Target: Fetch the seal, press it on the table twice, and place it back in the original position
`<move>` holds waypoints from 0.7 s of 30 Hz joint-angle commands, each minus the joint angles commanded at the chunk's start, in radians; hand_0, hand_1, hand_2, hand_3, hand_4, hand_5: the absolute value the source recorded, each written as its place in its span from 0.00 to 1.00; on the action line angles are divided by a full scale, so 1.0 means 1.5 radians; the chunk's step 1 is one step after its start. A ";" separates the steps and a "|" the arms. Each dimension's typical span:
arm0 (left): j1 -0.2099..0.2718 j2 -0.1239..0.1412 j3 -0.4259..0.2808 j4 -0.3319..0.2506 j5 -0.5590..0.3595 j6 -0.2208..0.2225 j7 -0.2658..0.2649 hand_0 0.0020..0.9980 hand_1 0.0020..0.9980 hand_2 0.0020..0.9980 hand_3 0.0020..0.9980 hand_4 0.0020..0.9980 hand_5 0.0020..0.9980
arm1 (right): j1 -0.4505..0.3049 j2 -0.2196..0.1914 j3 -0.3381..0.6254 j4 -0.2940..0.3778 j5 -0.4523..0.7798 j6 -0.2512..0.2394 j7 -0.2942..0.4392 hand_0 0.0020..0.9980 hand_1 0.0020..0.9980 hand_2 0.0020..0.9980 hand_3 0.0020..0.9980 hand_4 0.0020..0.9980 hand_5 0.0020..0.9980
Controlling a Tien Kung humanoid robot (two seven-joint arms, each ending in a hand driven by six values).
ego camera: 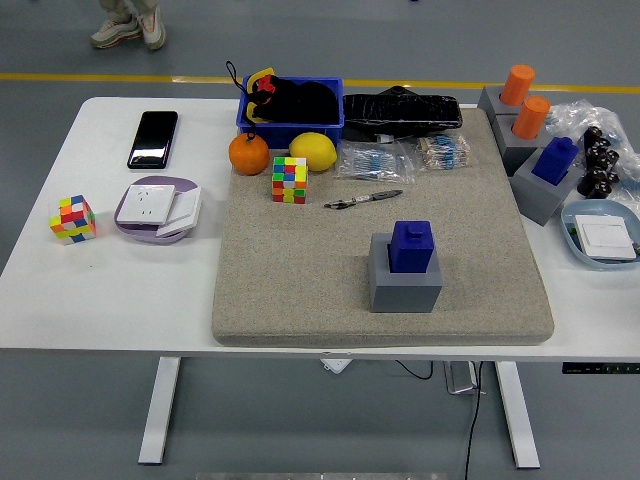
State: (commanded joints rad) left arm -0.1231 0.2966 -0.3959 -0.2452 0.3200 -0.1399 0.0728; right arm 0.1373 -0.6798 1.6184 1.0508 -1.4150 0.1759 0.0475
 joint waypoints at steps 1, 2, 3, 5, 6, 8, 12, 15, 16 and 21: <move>0.000 0.000 0.000 0.000 0.000 0.000 0.000 0.80 0.75 0.74 0.78 0.81 0.47 | -0.002 0.001 0.005 -0.001 0.000 -0.001 0.000 0.93 0.90 0.89 0.85 1.00 0.82; 0.000 0.000 0.000 0.000 0.001 0.000 0.000 0.80 0.75 0.74 0.78 0.81 0.47 | -0.005 0.002 0.011 -0.001 0.000 -0.001 0.000 0.93 0.90 0.89 0.85 1.00 0.82; 0.000 0.000 0.001 0.000 0.000 0.000 0.000 0.80 0.75 0.74 0.78 0.81 0.47 | -0.008 0.002 0.016 -0.001 0.000 -0.001 -0.001 0.93 0.90 0.89 0.85 1.00 0.82; 0.000 0.000 0.000 0.000 0.001 0.000 0.000 0.80 0.75 0.74 0.78 0.81 0.47 | -0.014 0.000 0.025 0.001 0.002 -0.002 -0.001 0.93 0.90 0.89 0.85 1.00 0.82; 0.000 0.000 -0.001 0.000 0.002 0.000 -0.001 0.80 0.75 0.74 0.78 0.81 0.47 | -0.016 0.000 0.027 0.002 0.001 -0.002 -0.001 0.93 0.90 0.89 0.85 1.00 0.82; 0.000 0.000 -0.003 0.000 0.005 0.000 -0.001 0.80 0.75 0.74 0.78 0.81 0.47 | -0.020 0.000 0.036 0.004 0.002 -0.002 -0.001 0.93 0.90 0.89 0.85 1.00 0.82; 0.001 0.000 -0.007 -0.001 0.008 -0.001 -0.001 0.80 0.75 0.74 0.78 0.81 0.47 | -0.027 -0.002 0.050 0.007 0.002 -0.003 -0.003 0.93 0.90 0.89 0.85 1.00 0.82; 0.002 0.000 -0.006 -0.001 0.008 -0.001 -0.001 0.80 0.75 0.74 0.78 0.81 0.47 | -0.031 -0.004 0.058 0.008 0.001 -0.003 -0.003 0.93 0.90 0.89 0.85 1.00 0.82; 0.003 0.001 -0.005 -0.001 0.006 -0.001 -0.001 0.80 0.75 0.74 0.78 0.81 0.47 | -0.031 -0.005 0.061 0.008 0.002 -0.004 -0.003 0.93 0.90 0.89 0.85 1.00 0.82; 0.006 0.002 -0.001 0.000 0.004 -0.001 -0.001 0.80 0.75 0.74 0.78 0.81 0.47 | -0.035 -0.005 0.066 0.009 0.002 -0.003 -0.003 0.93 0.90 0.89 0.85 1.00 0.83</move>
State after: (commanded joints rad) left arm -0.1138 0.2999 -0.3974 -0.2448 0.3266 -0.1411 0.0709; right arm 0.0852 -0.6872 1.7180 1.0636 -1.4117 0.1707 0.0423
